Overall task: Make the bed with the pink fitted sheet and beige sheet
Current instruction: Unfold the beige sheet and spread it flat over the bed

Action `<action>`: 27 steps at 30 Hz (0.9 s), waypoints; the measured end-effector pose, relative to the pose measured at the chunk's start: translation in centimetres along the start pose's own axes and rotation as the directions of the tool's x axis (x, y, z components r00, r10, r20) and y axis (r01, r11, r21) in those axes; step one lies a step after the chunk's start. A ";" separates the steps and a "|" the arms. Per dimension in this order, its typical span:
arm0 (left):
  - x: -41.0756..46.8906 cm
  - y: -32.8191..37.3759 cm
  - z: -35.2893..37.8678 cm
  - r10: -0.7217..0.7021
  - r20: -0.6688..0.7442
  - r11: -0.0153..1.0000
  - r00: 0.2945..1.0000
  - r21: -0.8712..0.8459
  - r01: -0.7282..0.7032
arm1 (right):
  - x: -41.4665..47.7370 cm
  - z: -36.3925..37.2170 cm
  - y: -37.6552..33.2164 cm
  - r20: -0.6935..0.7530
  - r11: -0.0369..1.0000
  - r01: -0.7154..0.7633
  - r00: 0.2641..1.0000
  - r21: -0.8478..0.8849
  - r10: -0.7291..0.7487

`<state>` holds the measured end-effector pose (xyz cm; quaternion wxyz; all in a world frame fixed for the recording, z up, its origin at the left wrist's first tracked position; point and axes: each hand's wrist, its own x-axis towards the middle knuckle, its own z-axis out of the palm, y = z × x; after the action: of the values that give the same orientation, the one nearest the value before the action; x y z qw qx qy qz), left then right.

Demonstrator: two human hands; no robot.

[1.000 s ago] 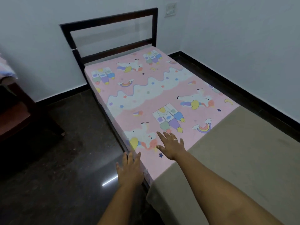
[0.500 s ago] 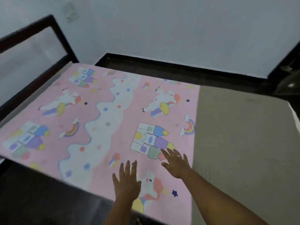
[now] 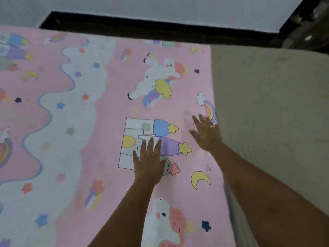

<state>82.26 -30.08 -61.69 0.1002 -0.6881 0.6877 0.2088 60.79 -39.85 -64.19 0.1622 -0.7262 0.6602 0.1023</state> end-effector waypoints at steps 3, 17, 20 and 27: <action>2.4 -1.5 3.4 0.013 -0.050 1.000 0.999 -0.010 -0.013 | 1.4 4.3 -1.5 -0.028 1.000 0.027 0.999 -0.013 -0.027; -2.3 -10.1 7.3 -0.443 -0.295 0.878 0.847 -0.336 0.342 | -1.1 7.7 -17.3 -0.168 0.653 0.700 0.708 0.289 -0.686; 1.4 -8.7 5.8 -0.326 -0.339 0.932 0.883 -0.274 0.239 | 6.1 4.1 -10.7 -0.270 0.893 0.362 0.918 0.268 -0.291; 6.9 -7.0 5.5 -0.239 -0.282 0.960 0.929 -0.213 0.182 | 11.1 3.1 -4.0 -0.159 0.999 -0.031 0.987 -0.036 0.025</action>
<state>88.16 -33.76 -70.59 -0.0491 -0.7884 0.5945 0.1505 66.16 -48.65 -70.64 0.0937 -0.7256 0.6791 0.0594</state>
